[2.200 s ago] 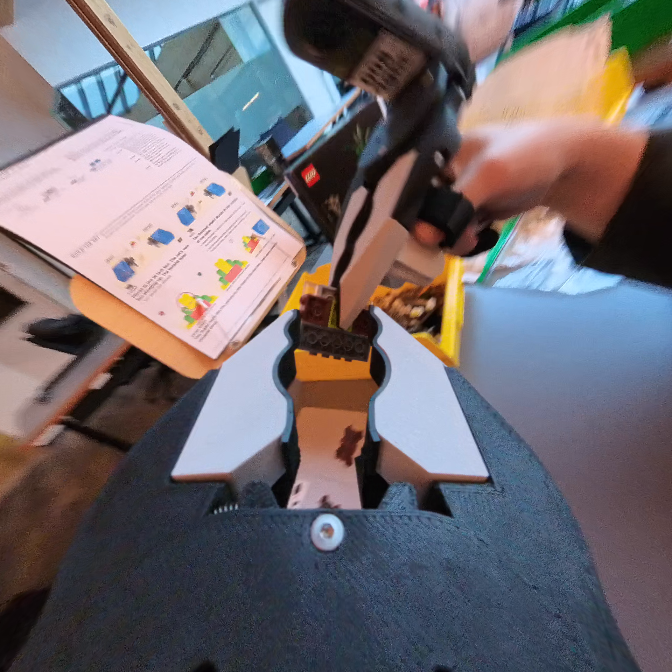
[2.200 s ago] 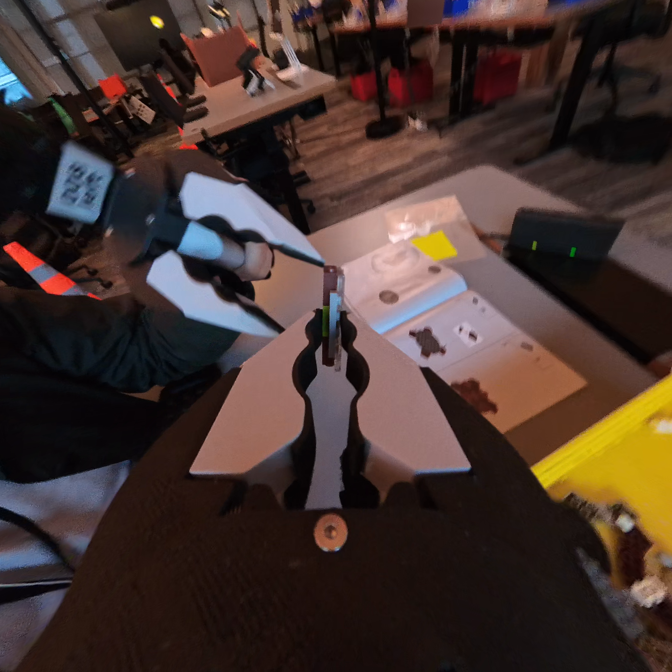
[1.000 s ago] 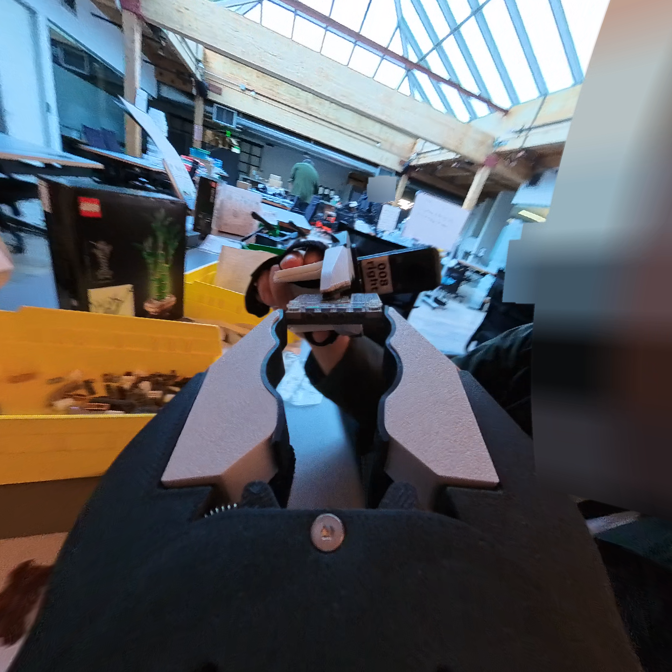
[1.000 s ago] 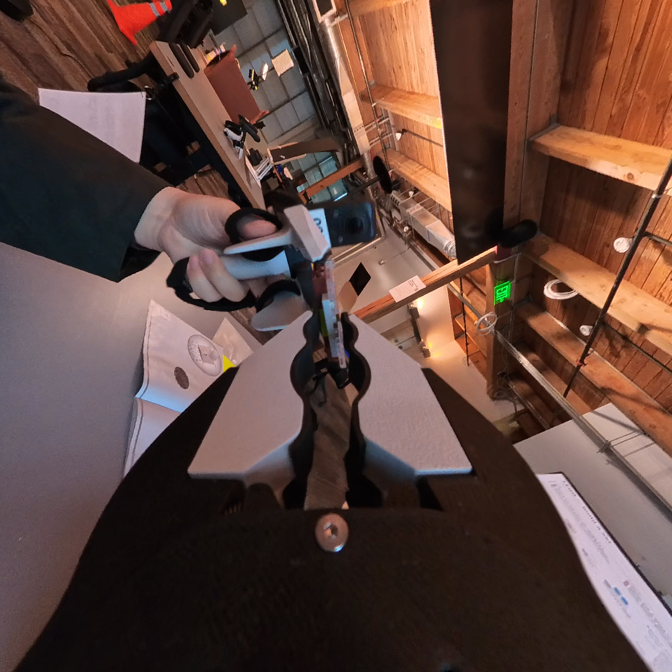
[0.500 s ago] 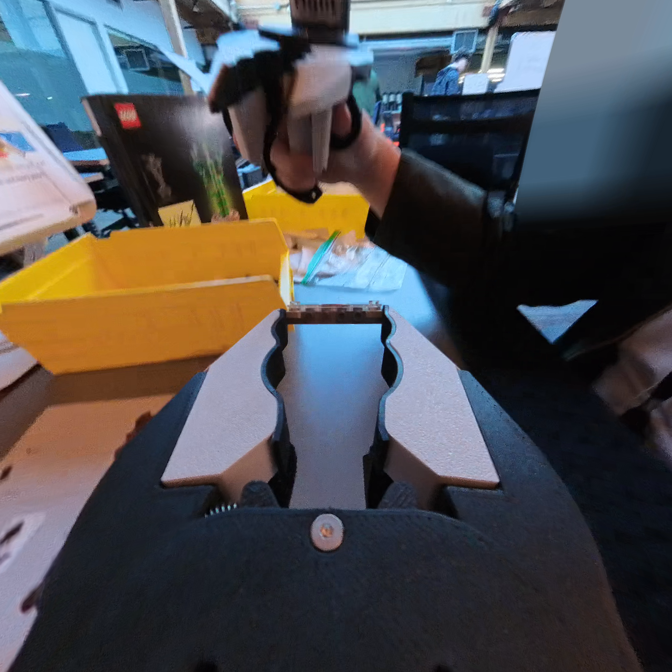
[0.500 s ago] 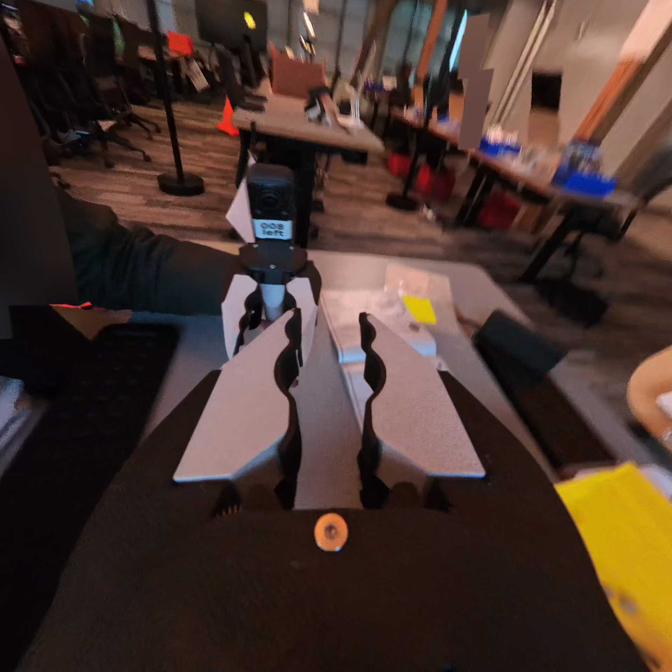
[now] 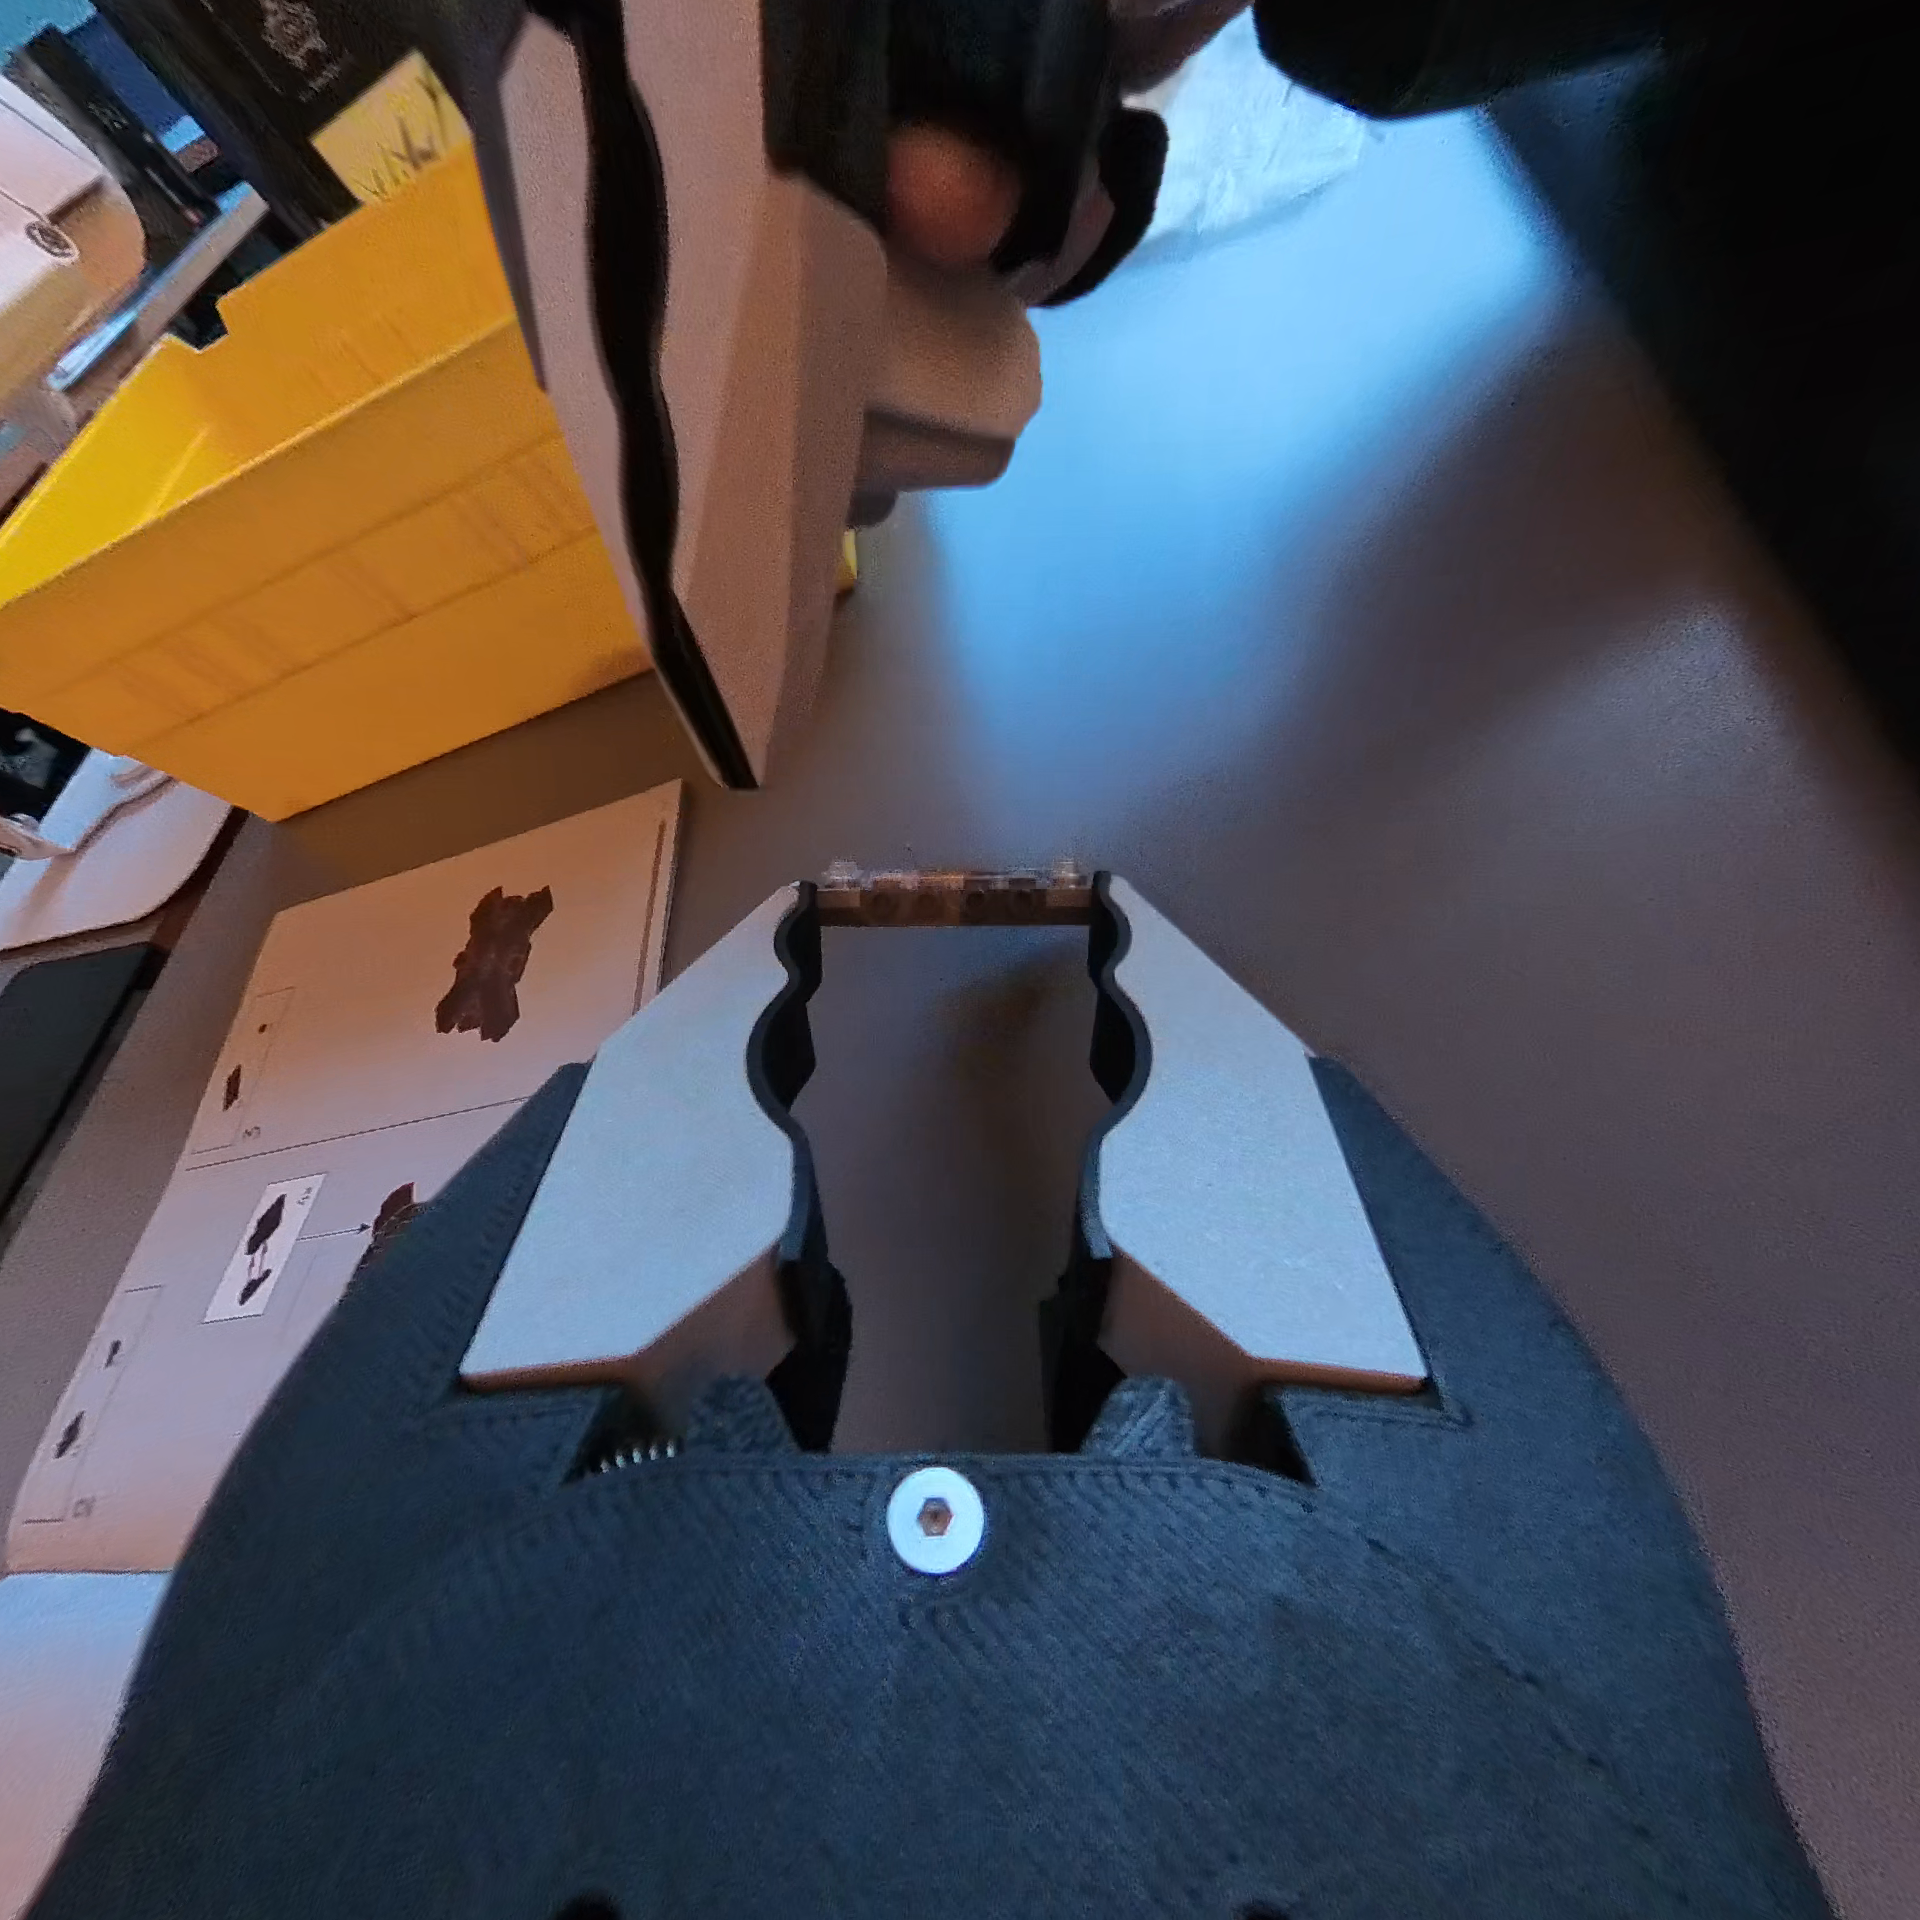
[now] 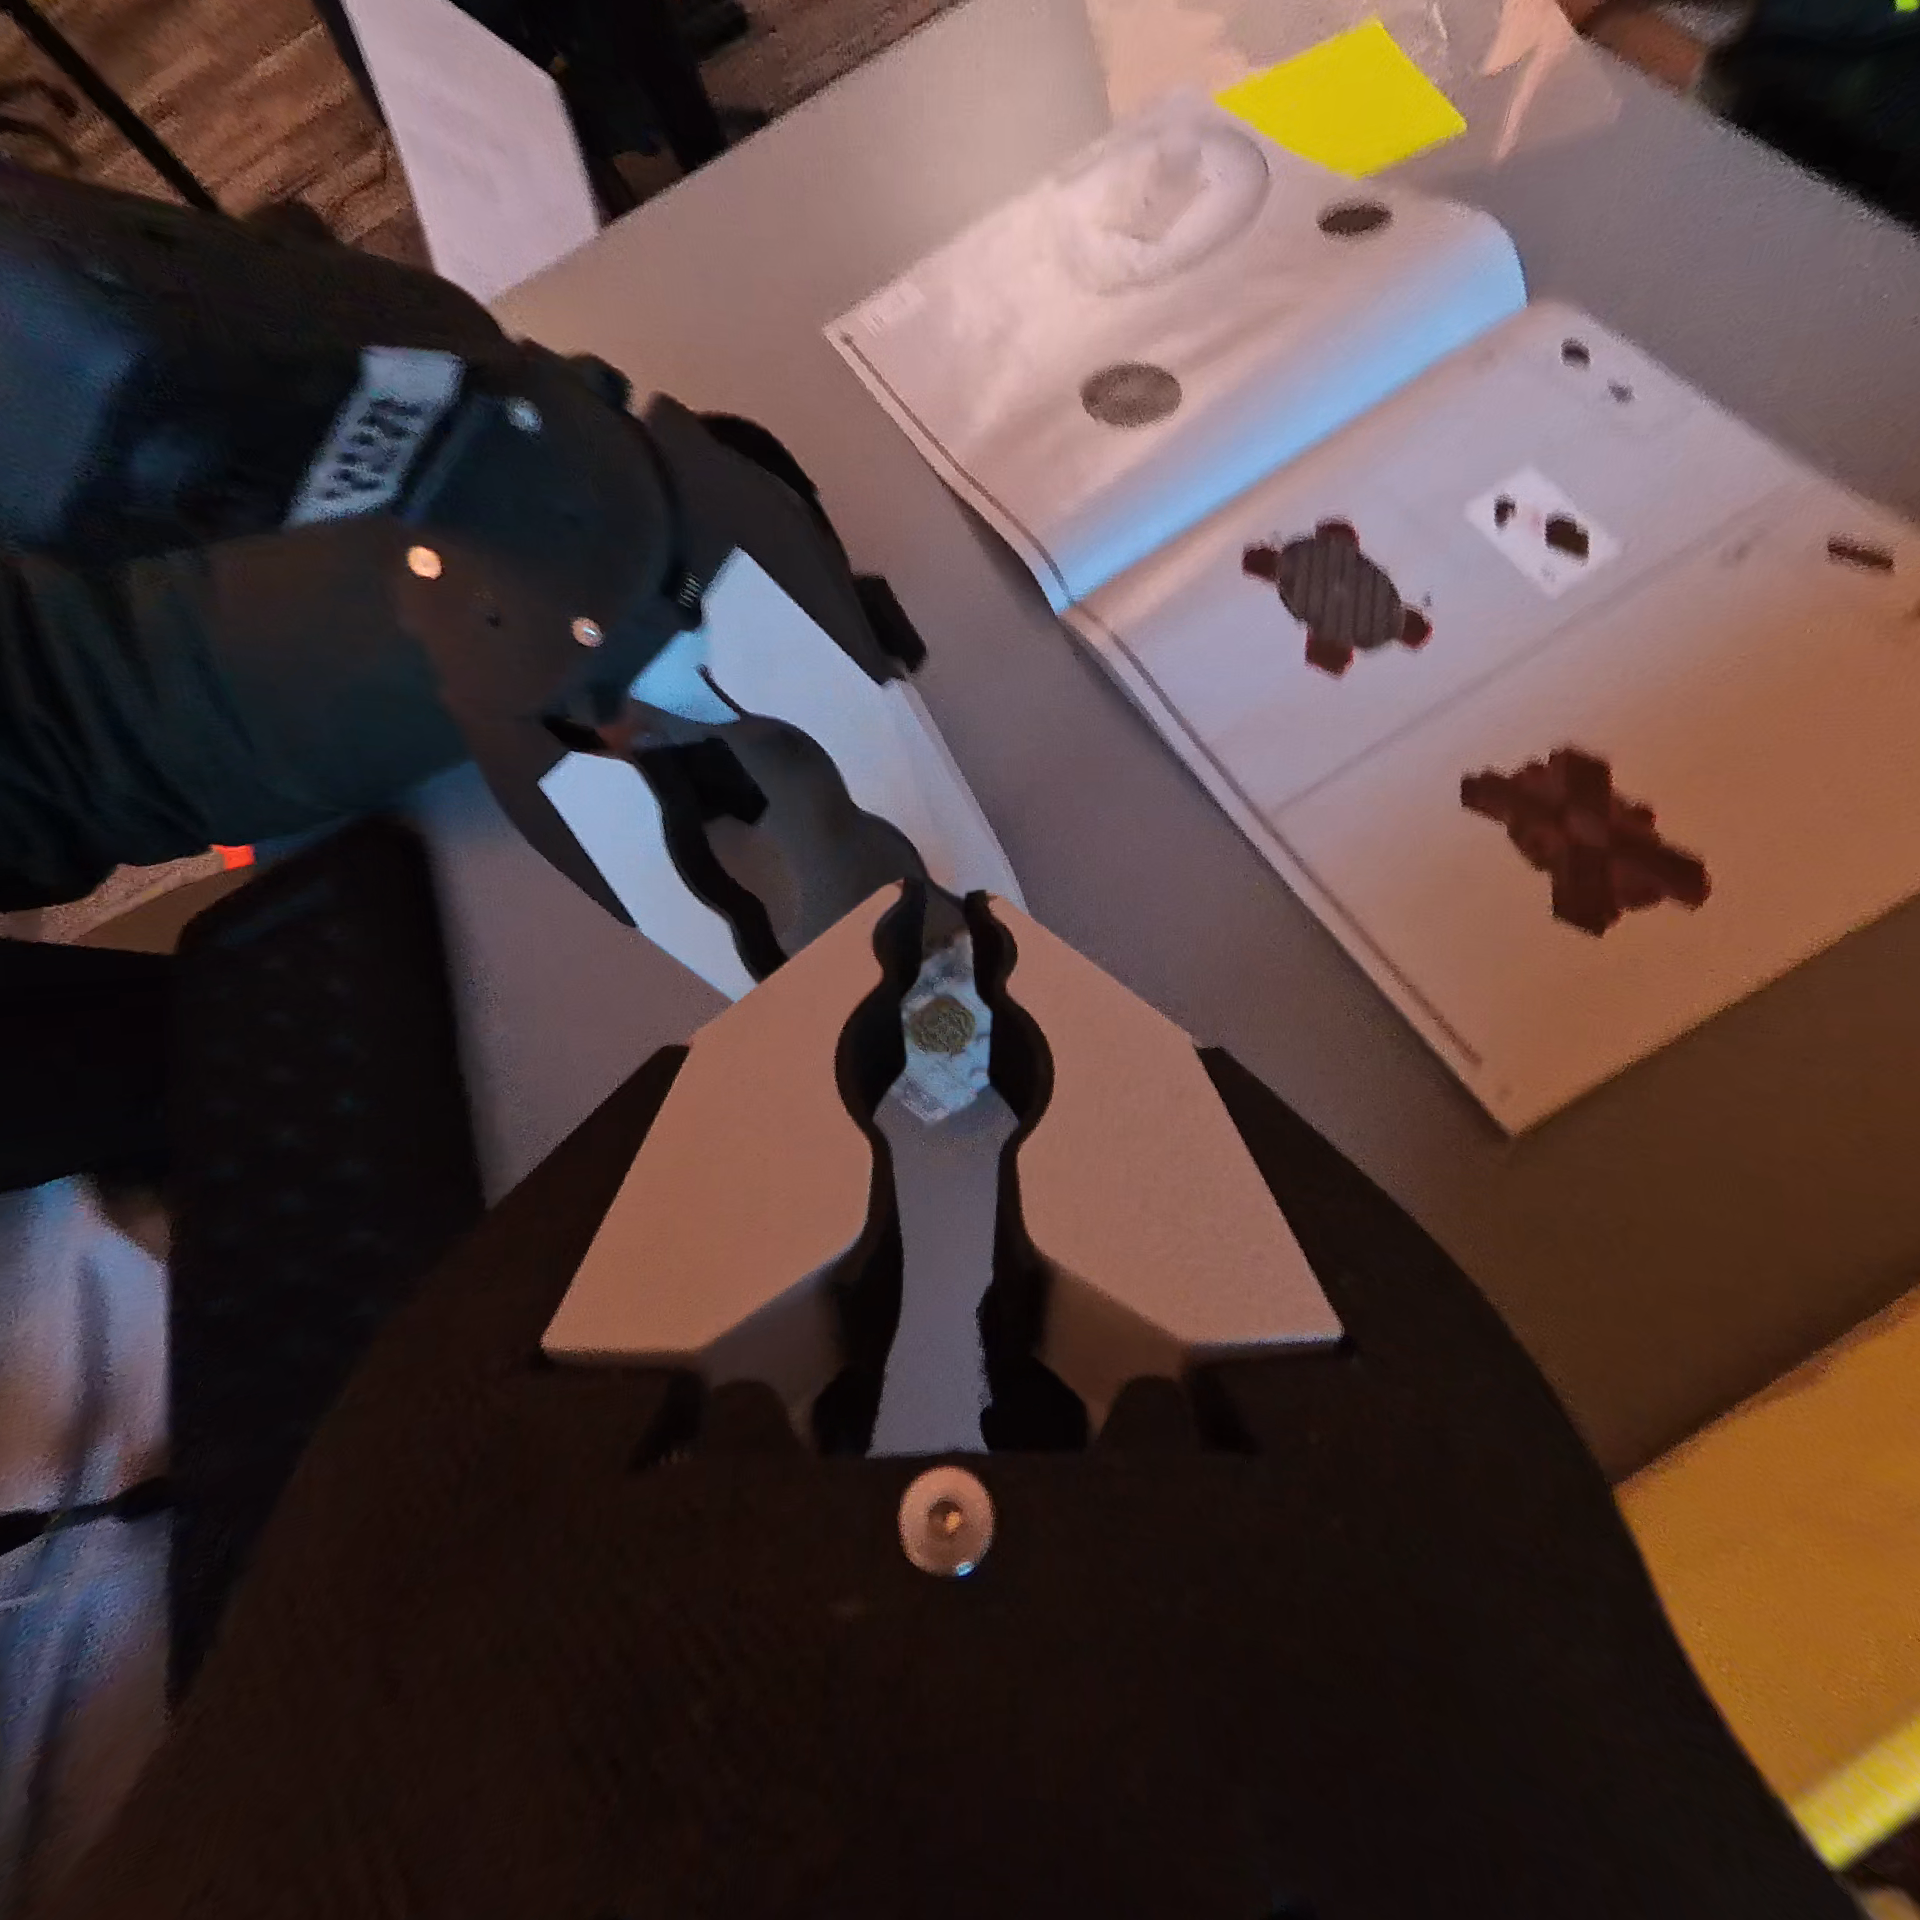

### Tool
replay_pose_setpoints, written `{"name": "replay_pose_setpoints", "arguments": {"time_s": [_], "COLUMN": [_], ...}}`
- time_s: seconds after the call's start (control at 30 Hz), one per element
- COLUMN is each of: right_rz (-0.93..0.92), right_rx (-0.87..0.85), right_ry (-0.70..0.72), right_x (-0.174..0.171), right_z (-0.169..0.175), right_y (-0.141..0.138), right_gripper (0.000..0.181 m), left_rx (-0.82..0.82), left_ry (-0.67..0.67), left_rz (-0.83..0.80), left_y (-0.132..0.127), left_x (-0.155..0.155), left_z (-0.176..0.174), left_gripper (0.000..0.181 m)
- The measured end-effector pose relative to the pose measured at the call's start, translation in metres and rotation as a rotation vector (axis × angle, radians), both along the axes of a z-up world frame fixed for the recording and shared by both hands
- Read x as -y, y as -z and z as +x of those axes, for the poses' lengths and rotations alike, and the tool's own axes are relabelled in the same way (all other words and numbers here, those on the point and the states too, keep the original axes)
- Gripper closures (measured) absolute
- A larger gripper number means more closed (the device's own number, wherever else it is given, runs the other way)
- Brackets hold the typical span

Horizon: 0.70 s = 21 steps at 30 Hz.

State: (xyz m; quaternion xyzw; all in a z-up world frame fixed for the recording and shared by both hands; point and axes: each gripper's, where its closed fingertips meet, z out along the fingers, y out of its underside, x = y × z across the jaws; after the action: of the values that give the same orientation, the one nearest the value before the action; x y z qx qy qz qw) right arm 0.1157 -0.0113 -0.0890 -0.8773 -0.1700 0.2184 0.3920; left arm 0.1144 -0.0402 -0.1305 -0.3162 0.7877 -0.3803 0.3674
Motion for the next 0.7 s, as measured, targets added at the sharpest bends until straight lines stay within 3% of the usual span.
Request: {"name": "replay_pose_setpoints", "arguments": {"time_s": [0.1,0.23,0.7], "right_rz": [0.05,-0.013,0.072], "right_rx": [-0.073,-0.175,-0.036], "right_ry": [0.072,0.025,0.021], "right_x": [0.0,0.005,0.007], "right_z": [0.008,0.001,0.005], "right_y": [0.017,0.034,0.035], "right_gripper": [0.175,0.176,0.176], "left_rx": [-0.022,-0.027,0.001], "left_ry": [0.0,0.0,-0.061], "left_rz": [0.107,0.138,0.222], "left_y": [0.014,0.017,0.017], "left_x": [0.0,0.003,-0.004], "left_z": [0.0,0.002,0.007], "left_gripper": [0.131,0.13,0.13]}}
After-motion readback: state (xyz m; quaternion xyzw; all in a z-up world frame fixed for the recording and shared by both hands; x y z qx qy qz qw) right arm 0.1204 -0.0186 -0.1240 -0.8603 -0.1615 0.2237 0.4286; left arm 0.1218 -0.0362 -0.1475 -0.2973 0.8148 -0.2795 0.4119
